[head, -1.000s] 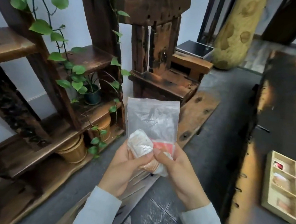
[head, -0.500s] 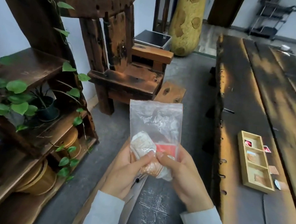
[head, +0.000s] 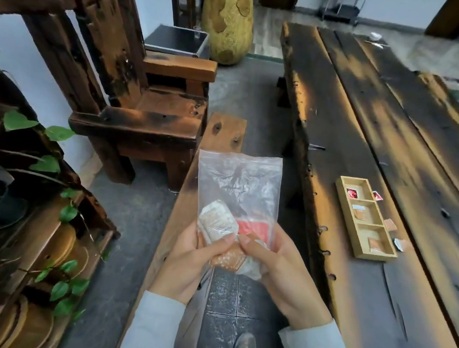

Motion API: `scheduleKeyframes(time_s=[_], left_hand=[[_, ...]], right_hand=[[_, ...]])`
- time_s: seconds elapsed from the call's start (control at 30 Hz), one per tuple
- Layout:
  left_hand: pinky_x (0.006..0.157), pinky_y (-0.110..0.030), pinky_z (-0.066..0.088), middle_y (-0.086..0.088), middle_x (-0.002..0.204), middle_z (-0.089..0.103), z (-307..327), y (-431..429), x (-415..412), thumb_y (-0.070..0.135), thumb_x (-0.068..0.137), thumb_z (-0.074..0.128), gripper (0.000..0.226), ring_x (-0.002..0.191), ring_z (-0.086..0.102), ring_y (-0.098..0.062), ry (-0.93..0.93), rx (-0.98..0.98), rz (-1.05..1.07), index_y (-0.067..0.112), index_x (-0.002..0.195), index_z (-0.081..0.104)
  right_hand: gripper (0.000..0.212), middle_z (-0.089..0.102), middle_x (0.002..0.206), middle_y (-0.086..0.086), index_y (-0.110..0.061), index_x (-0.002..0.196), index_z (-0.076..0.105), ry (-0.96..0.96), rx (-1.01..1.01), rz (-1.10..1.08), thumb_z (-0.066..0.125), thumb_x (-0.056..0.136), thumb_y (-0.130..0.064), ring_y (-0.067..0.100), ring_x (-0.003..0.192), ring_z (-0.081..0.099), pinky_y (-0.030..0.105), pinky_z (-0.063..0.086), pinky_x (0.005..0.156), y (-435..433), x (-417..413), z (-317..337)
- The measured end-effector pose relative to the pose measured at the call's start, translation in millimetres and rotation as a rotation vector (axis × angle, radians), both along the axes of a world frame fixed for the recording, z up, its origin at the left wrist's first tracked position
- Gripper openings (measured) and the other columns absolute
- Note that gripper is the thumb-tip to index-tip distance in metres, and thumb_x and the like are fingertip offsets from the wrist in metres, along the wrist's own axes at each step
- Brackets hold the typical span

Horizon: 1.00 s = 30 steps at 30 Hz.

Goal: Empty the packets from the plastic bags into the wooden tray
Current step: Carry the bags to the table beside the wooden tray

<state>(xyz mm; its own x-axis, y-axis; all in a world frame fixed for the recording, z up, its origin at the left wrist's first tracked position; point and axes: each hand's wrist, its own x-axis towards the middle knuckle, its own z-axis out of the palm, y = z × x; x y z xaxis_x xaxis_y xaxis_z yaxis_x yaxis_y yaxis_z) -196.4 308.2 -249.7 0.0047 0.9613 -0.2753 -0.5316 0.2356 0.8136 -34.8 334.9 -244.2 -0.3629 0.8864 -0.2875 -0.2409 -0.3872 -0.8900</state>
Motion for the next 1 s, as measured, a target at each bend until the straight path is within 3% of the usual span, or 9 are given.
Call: scheduleKeyframes(time_s=[0.17,0.27,0.4,0.47,0.63,0.73,0.9,1.0], left_hand=[[0.089,-0.036,0.059,-0.016,0.120,0.071,-5.6,28.1,18.2,0.012,0.080,0.072,0.052,0.111,0.068,-0.030,0.041,0.006,-0.053,0.007,0.129,0.056],[0.086,-0.033,0.060,-0.013,0.119,0.072,-7.1,47.3,29.7,0.019,0.083,0.067,0.049,0.110,0.070,-0.027,0.073,-0.014,-0.073,0.009,0.130,0.056],[0.080,-0.030,0.060,-0.012,0.119,0.072,-7.6,79.5,46.4,0.017,0.085,0.065,0.047,0.108,0.070,-0.026,0.091,-0.004,-0.088,0.011,0.130,0.056],[0.078,-0.029,0.060,-0.012,0.119,0.072,-7.0,98.1,57.2,0.016,0.084,0.065,0.046,0.107,0.071,-0.026,0.094,0.001,-0.097,0.012,0.129,0.057],[0.086,-0.034,0.060,-0.012,0.121,0.071,-4.1,151.1,82.3,0.017,0.084,0.067,0.046,0.111,0.069,-0.028,0.145,0.010,-0.105,0.012,0.129,0.058],[0.090,-0.038,0.058,-0.013,0.121,0.071,-1.8,181.1,98.5,0.015,0.086,0.066,0.043,0.112,0.068,-0.029,0.166,0.024,-0.123,0.013,0.129,0.058],[0.081,-0.032,0.059,-0.015,0.115,0.073,-4.7,217.3,124.4,0.017,0.082,0.068,0.040,0.107,0.070,-0.028,0.172,0.016,-0.141,0.010,0.122,0.062],[0.085,-0.034,0.058,-0.015,0.117,0.072,-6.8,234.6,136.7,0.017,0.084,0.068,0.041,0.109,0.069,-0.029,0.187,0.002,-0.172,0.008,0.123,0.061]], right_hand=[[0.040,0.071,0.127,0.021,-0.005,0.133,0.060,0.022,-0.047,-0.088,0.068,0.093,-0.002,0.039,0.116,0.070,0.053,0.056,0.099,23.4,14.2,-8.7],[0.040,0.070,0.127,0.025,-0.003,0.133,0.060,0.055,-0.059,-0.114,0.067,0.093,0.000,0.042,0.116,0.068,0.053,0.056,0.099,40.3,24.8,-13.1],[0.040,0.072,0.124,0.023,-0.004,0.132,0.061,0.066,-0.066,-0.126,0.066,0.094,0.000,0.039,0.113,0.070,0.043,0.061,0.088,68.9,41.8,-13.3],[0.039,0.072,0.125,0.023,-0.005,0.132,0.061,0.072,-0.072,-0.132,0.066,0.094,-0.001,0.041,0.115,0.069,0.048,0.059,0.093,85.6,52.6,-14.0],[0.039,0.072,0.125,0.021,-0.007,0.132,0.061,0.076,-0.065,-0.151,0.068,0.094,-0.004,0.038,0.113,0.071,0.041,0.061,0.082,133.7,79.2,-12.5],[0.041,0.072,0.126,0.018,-0.009,0.133,0.061,0.095,-0.056,-0.161,0.068,0.093,-0.006,0.036,0.113,0.071,0.043,0.060,0.087,159.8,96.1,-10.4],[0.042,0.073,0.126,0.017,-0.011,0.133,0.061,0.144,-0.051,-0.203,0.066,0.092,-0.002,0.036,0.116,0.070,0.051,0.055,0.099,188.0,120.4,-10.4],[0.041,0.073,0.126,0.018,-0.010,0.133,0.061,0.153,-0.056,-0.222,0.065,0.093,0.000,0.036,0.116,0.070,0.048,0.057,0.097,200.9,132.3,-12.6]])
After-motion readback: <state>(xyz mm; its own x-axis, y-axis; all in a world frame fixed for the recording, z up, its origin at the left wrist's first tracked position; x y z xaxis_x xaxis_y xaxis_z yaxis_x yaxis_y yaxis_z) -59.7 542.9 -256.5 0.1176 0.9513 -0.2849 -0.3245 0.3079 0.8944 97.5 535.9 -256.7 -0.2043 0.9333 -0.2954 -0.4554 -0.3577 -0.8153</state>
